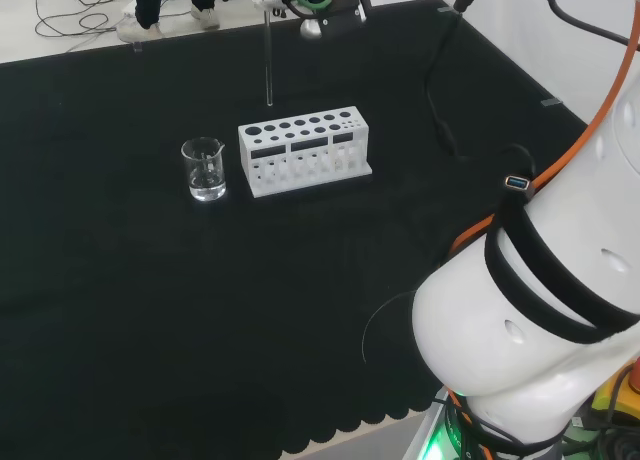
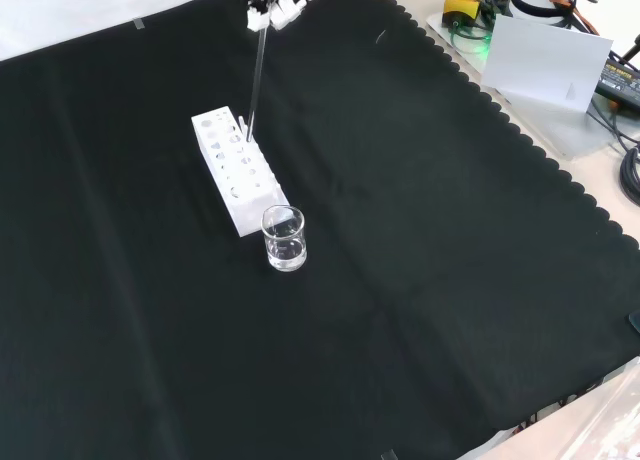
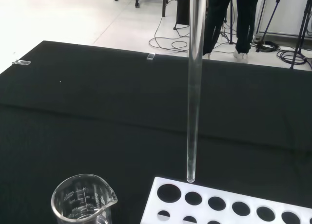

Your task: Stir in the beaker to the left of the white test tube rack with the glass rod.

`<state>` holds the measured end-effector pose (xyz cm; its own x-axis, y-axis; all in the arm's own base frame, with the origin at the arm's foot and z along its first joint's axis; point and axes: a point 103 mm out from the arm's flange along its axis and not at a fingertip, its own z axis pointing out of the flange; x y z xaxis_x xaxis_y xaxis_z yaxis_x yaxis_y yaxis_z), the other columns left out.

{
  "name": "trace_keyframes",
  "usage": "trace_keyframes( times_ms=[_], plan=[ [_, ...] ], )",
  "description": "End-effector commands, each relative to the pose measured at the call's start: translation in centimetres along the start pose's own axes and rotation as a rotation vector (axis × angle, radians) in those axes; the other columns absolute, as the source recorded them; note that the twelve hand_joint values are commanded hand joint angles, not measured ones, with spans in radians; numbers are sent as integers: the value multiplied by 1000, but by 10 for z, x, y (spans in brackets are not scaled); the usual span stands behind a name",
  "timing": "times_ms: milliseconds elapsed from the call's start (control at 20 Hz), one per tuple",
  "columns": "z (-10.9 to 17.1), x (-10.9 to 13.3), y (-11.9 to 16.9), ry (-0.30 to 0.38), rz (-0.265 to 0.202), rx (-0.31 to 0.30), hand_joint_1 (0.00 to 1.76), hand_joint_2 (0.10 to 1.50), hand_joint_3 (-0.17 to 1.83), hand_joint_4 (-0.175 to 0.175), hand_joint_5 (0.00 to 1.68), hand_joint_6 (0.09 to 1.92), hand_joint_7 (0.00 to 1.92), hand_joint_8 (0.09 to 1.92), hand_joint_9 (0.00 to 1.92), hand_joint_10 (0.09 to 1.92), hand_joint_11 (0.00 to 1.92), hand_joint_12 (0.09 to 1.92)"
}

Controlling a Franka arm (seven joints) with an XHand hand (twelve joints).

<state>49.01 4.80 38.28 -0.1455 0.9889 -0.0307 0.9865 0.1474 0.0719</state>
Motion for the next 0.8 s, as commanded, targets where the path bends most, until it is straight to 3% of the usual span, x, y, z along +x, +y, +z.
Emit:
trace_keyframes(
  times_ms=[50, 250, 800],
  plan=[
    [-5, -7, -5, -10, 12, 2, 1313, 1098, -175, -175, 1264, 258, 1236, 893, 1600, 829, 1607, 713],
    [-5, -11, -4, -1, 26, 5, 1313, 1098, -175, -175, 1265, 256, 1236, 892, 1600, 830, 1607, 715],
    [-21, 23, 8, 67, -37, -4, 1313, 1098, -175, -175, 1267, 251, 1236, 893, 1601, 831, 1606, 718]
  ],
)
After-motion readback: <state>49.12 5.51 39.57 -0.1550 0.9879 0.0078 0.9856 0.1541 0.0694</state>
